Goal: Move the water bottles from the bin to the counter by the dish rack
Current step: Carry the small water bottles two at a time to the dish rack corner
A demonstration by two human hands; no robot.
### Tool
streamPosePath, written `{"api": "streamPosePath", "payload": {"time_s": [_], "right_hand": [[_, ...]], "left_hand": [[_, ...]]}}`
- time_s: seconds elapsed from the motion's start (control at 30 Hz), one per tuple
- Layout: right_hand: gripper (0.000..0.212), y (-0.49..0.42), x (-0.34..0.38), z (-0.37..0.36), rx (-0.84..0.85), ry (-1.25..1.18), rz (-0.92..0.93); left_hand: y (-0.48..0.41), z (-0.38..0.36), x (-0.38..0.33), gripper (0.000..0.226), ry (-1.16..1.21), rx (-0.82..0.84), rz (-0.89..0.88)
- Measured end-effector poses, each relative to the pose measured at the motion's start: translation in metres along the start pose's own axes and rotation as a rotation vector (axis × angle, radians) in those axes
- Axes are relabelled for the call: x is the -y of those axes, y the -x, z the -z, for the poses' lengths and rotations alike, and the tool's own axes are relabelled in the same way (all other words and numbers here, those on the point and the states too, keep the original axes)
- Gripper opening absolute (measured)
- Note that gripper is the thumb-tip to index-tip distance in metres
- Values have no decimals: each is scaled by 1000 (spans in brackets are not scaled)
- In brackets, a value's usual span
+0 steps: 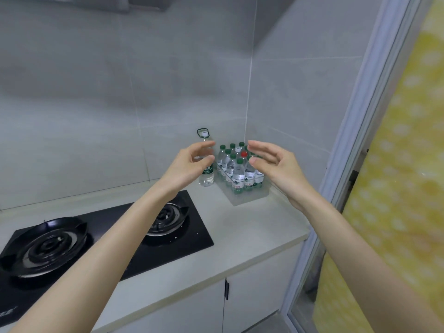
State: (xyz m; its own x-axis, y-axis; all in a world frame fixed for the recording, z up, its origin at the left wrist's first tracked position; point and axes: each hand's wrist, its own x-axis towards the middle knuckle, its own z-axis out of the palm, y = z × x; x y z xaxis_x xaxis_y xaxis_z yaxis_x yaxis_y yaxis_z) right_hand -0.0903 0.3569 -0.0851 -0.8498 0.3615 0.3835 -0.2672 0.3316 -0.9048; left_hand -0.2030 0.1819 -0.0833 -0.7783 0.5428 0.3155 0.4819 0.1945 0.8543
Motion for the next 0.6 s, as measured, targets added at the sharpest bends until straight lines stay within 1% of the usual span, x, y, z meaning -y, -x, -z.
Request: {"api": "streamPosePath", "payload": {"time_s": [0.3, 0.5, 0.6], "right_hand": [[41, -123, -75, 34, 46, 58, -54], [43, -186, -130, 41, 93, 118, -94], [43, -218, -164, 39, 107, 181, -129]], "left_hand": [[-125, -43, 50, 39, 33, -14, 67], [-189, -65, 101, 35, 29, -27, 81], [-219, -77, 132, 36, 35, 6, 87]]}}
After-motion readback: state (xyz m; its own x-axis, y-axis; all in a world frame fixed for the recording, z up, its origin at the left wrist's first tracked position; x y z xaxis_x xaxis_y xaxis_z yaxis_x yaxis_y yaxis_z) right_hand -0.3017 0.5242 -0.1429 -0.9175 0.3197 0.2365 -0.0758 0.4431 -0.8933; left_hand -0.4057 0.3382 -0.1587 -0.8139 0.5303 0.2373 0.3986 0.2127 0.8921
